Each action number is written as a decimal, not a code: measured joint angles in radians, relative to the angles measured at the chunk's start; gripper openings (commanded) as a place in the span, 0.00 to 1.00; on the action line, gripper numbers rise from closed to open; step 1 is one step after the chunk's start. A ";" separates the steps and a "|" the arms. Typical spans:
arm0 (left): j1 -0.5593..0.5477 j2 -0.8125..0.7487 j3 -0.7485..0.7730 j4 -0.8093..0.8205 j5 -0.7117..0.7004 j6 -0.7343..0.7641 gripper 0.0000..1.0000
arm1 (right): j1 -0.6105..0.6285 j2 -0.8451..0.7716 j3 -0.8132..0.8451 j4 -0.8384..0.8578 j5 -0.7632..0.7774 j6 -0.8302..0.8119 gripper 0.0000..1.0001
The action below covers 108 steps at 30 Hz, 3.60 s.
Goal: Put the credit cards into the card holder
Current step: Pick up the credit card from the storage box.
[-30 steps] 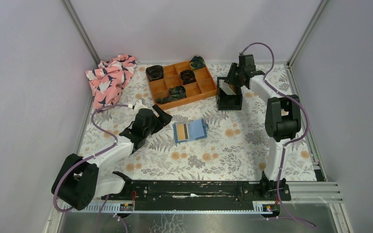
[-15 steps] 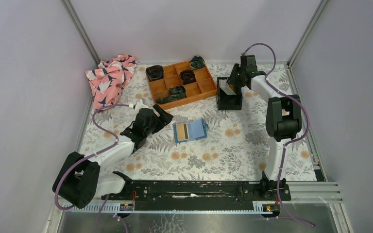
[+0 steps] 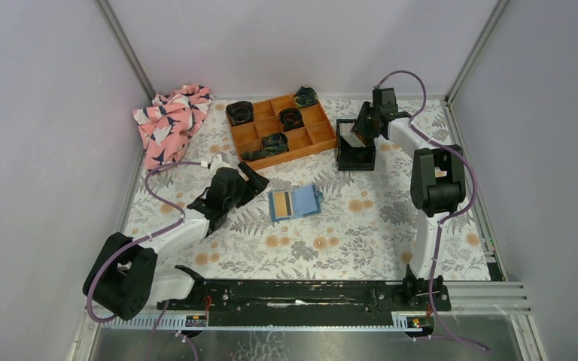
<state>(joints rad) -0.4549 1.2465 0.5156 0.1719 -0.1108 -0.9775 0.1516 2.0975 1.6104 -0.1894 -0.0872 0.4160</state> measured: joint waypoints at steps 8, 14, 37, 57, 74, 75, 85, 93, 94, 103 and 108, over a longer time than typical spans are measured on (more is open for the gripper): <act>0.000 0.020 0.000 0.009 0.010 -0.002 0.79 | 0.000 0.000 0.000 0.000 -0.003 0.000 0.38; 0.000 0.022 0.000 0.011 0.018 -0.005 0.79 | -0.003 0.000 -0.001 0.008 -0.027 0.000 0.42; 0.002 0.022 0.000 0.014 0.018 -0.012 0.79 | -0.014 0.000 -0.002 0.022 -0.052 0.011 0.38; 0.003 0.022 0.000 0.015 0.019 -0.014 0.78 | -0.030 0.011 0.010 0.023 -0.125 0.040 0.32; 0.003 0.022 0.000 0.015 0.025 -0.015 0.78 | -0.027 0.011 0.028 0.023 -0.143 0.049 0.27; 0.003 0.022 0.000 0.015 0.025 -0.015 0.78 | -0.026 0.011 0.028 0.023 -0.142 0.049 0.26; 0.003 0.022 0.000 0.015 0.026 -0.016 0.78 | -0.025 0.008 0.029 0.023 -0.140 0.048 0.18; 0.003 0.022 0.000 0.015 0.026 -0.016 0.78 | -0.021 -0.004 0.029 0.017 -0.131 0.041 0.11; 0.003 0.022 0.000 0.015 0.027 -0.016 0.78 | -0.019 -0.008 0.029 0.015 -0.131 0.039 0.09; 0.003 0.022 0.000 0.015 0.040 -0.017 0.77 | 0.000 -0.042 0.029 -0.005 -0.110 0.021 0.00; 0.003 0.016 0.000 0.015 0.044 -0.017 0.77 | 0.003 -0.050 0.029 -0.021 -0.085 0.006 0.00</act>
<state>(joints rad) -0.4522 1.2629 0.5156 0.1867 -0.0669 -0.9947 0.1547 2.0476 1.6390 -0.2100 -0.1726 0.4217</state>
